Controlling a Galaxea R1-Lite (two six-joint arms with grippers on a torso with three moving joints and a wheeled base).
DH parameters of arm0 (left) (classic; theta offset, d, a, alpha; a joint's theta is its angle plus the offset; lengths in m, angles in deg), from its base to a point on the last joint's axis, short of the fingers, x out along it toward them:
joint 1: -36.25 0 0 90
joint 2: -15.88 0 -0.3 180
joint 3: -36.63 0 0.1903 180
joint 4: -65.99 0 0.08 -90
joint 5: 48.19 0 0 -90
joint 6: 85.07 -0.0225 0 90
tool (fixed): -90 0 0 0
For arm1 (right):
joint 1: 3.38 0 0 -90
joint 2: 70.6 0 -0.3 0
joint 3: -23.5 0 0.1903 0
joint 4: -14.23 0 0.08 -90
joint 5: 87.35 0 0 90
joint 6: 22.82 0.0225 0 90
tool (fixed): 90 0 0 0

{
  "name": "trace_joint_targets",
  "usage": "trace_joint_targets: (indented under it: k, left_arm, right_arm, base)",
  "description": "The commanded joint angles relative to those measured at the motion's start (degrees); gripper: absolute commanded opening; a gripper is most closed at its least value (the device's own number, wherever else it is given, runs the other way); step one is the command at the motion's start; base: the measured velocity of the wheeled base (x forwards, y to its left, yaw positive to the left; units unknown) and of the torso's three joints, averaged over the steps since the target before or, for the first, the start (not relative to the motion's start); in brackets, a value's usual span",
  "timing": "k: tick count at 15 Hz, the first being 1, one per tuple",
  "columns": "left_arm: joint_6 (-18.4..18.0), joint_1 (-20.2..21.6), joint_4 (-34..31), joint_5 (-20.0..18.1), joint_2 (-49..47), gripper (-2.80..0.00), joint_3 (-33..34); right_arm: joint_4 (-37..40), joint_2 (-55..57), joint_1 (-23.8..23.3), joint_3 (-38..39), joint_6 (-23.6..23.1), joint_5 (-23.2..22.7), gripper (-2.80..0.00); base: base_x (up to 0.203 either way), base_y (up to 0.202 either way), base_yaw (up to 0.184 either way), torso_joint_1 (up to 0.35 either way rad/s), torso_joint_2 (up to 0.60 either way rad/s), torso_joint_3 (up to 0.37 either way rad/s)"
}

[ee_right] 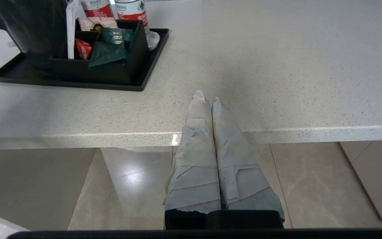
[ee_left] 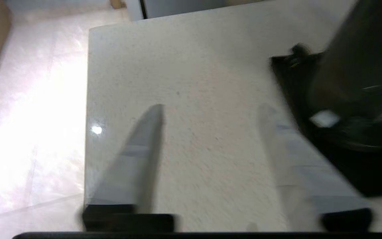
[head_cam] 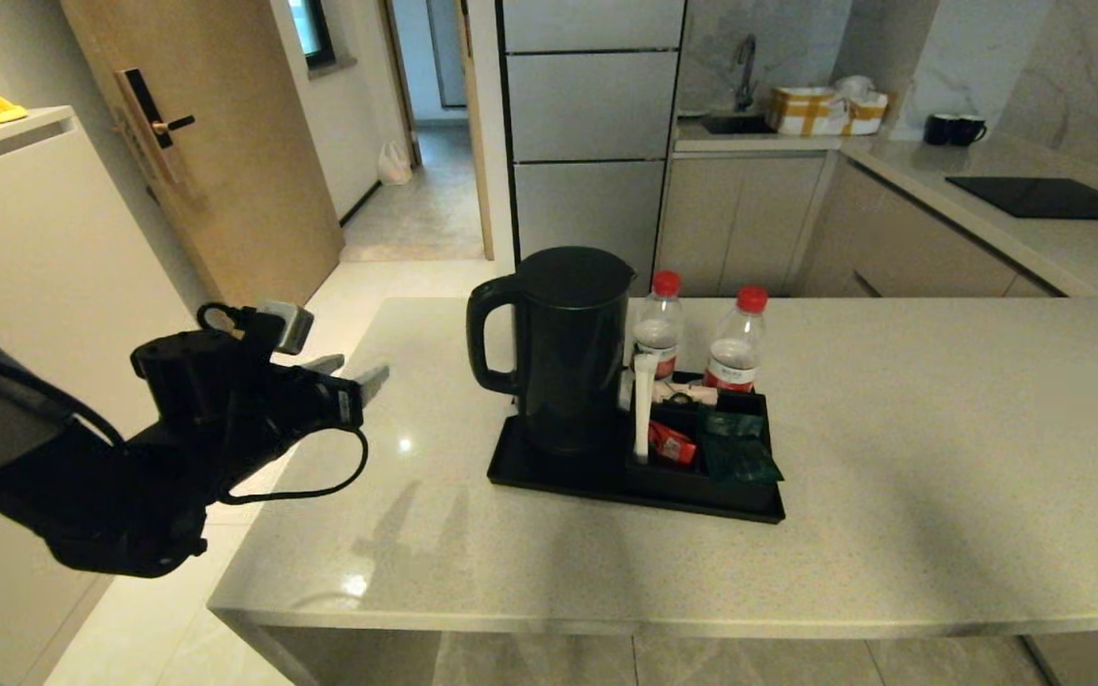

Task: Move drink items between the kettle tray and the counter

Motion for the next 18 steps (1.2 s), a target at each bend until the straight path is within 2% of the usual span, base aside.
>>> trace_joint_targets:
  k: [1,6,12,15,18]
  left_arm:
    - [2.24,1.55,-4.57,-1.11,9.79,-2.8,1.99]
    - [6.22,3.37,-29.19,-3.16,32.29,-2.8,1.83]
    - [10.55,3.0,-78.53,-3.0,66.84,-2.8,-7.83]
    - [11.46,3.81,-103.75,-0.61,78.05,-2.8,-18.81]
    - [11.81,4.14,-120.26,1.97,87.85,-2.8,-23.96]
  right_arm:
    - [-0.01,-0.09,-0.07,0.0,0.0,0.0,-2.8]
    - [-0.1,-0.09,-0.07,0.0,0.0,0.0,-2.8]
    - [-0.01,-0.09,0.02,0.0,0.0,0.0,-2.8]
    - [-0.01,-0.09,-0.07,0.0,0.0,0.0,-2.8]
    - [-0.01,-0.09,0.02,0.0,0.0,0.0,-2.8]
  base:
    - [0.0,0.0,0.0,0.0,0.0,0.0]
    - [0.0,0.0,0.0,0.0,0.0,0.0]
    - [0.0,0.0,0.0,0.0,0.0,0.0]
    - [0.0,0.0,0.0,0.0,0.0,0.0]
    - [0.0,0.0,0.0,0.0,0.0,0.0]
